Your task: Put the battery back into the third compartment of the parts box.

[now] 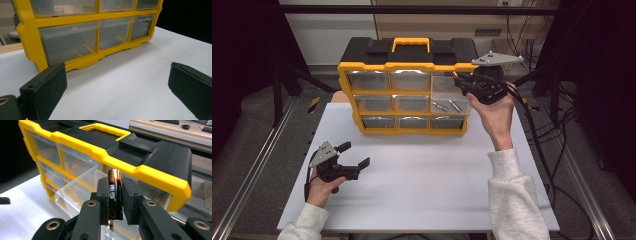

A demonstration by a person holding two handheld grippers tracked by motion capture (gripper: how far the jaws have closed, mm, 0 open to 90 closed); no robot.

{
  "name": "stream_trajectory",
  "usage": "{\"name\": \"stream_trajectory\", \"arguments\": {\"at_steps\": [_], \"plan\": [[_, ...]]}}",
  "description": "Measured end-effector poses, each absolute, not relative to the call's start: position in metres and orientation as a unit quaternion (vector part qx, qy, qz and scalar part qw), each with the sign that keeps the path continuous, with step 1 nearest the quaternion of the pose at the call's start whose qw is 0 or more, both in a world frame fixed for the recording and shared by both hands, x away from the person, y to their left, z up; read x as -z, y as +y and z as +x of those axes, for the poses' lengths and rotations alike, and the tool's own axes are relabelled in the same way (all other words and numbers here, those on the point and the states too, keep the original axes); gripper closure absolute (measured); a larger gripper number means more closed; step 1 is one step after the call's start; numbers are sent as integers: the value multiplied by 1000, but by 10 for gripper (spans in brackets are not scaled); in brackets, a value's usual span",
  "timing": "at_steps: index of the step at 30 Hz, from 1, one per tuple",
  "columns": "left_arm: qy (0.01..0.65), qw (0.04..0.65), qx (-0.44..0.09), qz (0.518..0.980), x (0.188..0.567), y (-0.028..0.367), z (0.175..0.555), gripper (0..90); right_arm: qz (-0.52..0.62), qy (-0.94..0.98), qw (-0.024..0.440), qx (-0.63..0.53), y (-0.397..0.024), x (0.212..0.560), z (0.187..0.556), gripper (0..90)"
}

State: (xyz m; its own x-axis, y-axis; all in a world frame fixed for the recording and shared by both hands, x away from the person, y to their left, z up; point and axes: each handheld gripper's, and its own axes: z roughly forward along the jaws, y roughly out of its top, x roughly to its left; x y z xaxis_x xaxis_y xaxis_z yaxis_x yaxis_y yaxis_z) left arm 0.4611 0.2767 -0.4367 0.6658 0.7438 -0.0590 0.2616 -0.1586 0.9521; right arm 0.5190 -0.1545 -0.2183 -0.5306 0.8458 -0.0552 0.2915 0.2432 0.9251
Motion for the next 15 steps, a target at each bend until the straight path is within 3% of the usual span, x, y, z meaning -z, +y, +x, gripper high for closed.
{"name": "stream_trajectory", "arguments": {"at_steps": [15], "plan": [[345, 549, -220, 729, 437, 276, 461, 17, 414, 745, 283, -439, -159, 237, 535, 770]]}}
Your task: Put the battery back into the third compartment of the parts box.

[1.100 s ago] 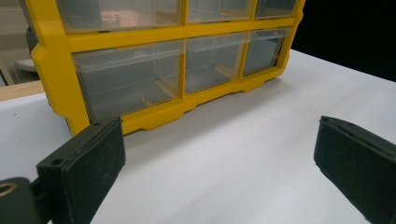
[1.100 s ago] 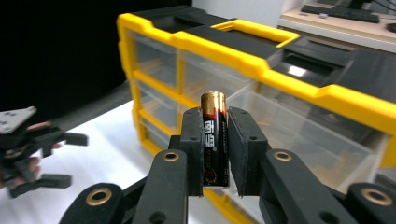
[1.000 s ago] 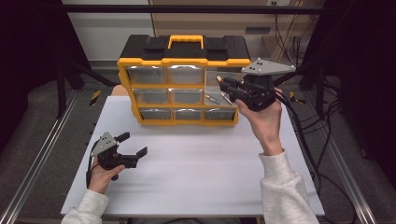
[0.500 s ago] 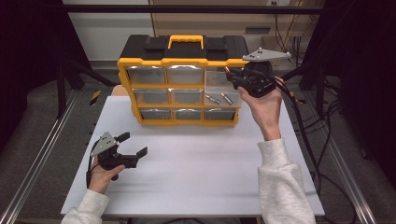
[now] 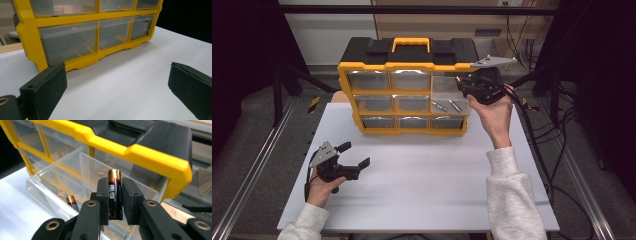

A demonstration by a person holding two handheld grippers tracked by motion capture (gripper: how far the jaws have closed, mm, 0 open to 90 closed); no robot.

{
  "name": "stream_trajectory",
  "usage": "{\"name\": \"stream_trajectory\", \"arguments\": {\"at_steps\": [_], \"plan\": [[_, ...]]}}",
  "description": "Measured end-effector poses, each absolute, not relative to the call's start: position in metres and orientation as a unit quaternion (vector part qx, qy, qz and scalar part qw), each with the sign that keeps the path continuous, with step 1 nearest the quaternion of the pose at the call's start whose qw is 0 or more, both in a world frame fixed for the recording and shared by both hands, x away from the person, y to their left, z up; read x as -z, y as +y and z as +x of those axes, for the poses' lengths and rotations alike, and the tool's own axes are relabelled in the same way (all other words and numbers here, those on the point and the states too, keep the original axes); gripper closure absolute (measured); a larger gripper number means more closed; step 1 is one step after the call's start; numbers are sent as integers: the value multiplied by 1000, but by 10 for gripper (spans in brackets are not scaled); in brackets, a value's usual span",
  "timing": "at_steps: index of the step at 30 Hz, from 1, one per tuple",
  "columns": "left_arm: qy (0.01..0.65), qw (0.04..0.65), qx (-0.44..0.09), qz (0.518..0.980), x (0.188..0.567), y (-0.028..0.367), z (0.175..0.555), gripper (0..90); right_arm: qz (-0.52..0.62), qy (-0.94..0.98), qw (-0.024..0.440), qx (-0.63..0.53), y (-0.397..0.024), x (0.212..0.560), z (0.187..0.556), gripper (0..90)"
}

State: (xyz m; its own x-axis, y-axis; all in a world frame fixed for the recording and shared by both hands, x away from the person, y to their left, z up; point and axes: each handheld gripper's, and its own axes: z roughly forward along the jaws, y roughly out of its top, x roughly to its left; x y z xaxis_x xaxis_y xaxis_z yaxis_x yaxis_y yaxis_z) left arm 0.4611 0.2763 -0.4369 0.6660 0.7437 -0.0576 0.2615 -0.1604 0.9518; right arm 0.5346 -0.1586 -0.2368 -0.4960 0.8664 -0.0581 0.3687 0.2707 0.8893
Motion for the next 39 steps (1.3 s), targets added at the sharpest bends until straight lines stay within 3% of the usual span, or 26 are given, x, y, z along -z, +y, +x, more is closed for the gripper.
{"name": "stream_trajectory", "arguments": {"at_steps": [5, 11, 14, 19, 25, 39], "plan": [[343, 549, -222, 729, 436, 276, 460, 17, 419, 751, 280, -427, -159, 243, 537, 756], [343, 548, -221, 730, 436, 276, 460, 17, 416, 739, 286, -446, -162, 240, 534, 672], [342, 547, -222, 731, 436, 275, 460, 17, 404, 724, 294, -476, -164, 235, 526, 555], [343, 548, -221, 731, 437, 275, 460, 17, 383, 706, 311, -508, -165, 234, 507, 262], [342, 546, -221, 732, 437, 275, 460, 17, 374, 695, 298, -536, -167, 248, 484, 72], [341, 548, -221, 731, 436, 274, 460, 17, 385, 711, 250, -533, -176, 340, 458, 14]]}}
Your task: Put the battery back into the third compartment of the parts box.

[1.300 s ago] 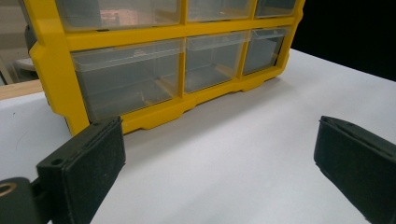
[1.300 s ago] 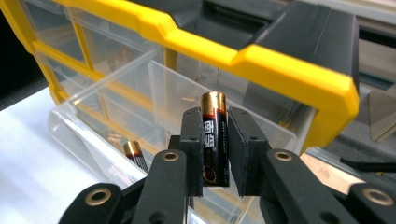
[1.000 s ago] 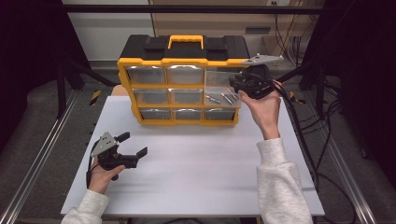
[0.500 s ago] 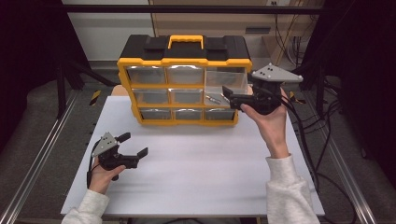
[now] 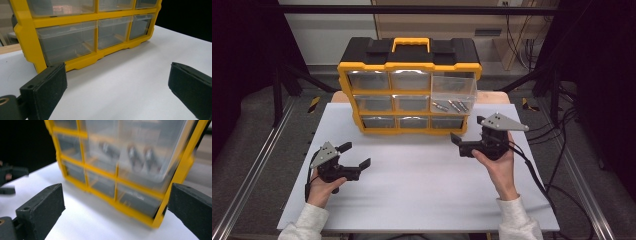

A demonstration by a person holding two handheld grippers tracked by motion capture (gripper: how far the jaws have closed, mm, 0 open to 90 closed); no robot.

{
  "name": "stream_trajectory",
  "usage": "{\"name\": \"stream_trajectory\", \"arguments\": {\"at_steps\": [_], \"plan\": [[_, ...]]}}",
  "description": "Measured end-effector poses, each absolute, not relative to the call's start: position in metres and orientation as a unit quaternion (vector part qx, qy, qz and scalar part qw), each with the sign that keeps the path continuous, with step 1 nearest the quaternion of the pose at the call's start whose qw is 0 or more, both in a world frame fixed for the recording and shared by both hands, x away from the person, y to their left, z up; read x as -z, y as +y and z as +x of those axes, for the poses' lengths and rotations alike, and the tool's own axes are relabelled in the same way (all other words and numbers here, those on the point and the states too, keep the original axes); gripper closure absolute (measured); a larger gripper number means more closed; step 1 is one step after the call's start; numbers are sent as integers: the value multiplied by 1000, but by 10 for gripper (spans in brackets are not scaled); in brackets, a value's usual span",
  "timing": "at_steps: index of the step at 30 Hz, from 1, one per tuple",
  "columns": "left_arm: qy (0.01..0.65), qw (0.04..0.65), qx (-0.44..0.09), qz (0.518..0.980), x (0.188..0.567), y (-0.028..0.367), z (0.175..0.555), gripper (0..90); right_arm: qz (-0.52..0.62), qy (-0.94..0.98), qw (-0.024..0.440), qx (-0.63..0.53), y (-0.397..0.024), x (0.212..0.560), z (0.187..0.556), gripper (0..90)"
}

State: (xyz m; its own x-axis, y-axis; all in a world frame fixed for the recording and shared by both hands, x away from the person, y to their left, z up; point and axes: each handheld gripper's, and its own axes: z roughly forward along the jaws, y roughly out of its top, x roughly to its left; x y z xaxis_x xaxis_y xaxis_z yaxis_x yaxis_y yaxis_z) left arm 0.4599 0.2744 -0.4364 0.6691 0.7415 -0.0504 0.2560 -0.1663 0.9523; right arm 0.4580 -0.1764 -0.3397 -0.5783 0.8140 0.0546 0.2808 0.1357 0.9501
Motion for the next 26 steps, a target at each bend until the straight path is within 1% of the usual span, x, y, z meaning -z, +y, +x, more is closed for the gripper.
{"name": "stream_trajectory", "arguments": {"at_steps": [5, 10, 12, 20, 26], "plan": [[341, 545, -220, 734, 438, 274, 460, 17, 389, 725, 227, -520, -184, 383, 453, 7], [341, 544, -218, 735, 439, 273, 459, 17, 388, 736, 234, -503, -196, 414, 445, 7], [341, 542, -217, 736, 440, 272, 460, 17, 393, 733, 230, -506, -203, 424, 442, 7], [341, 540, -217, 738, 441, 271, 459, 17, 407, 710, 222, -530, -228, 448, 432, 7], [341, 539, -215, 740, 442, 270, 459, 17, 401, 708, 223, -537, -233, 453, 430, 7]]}}
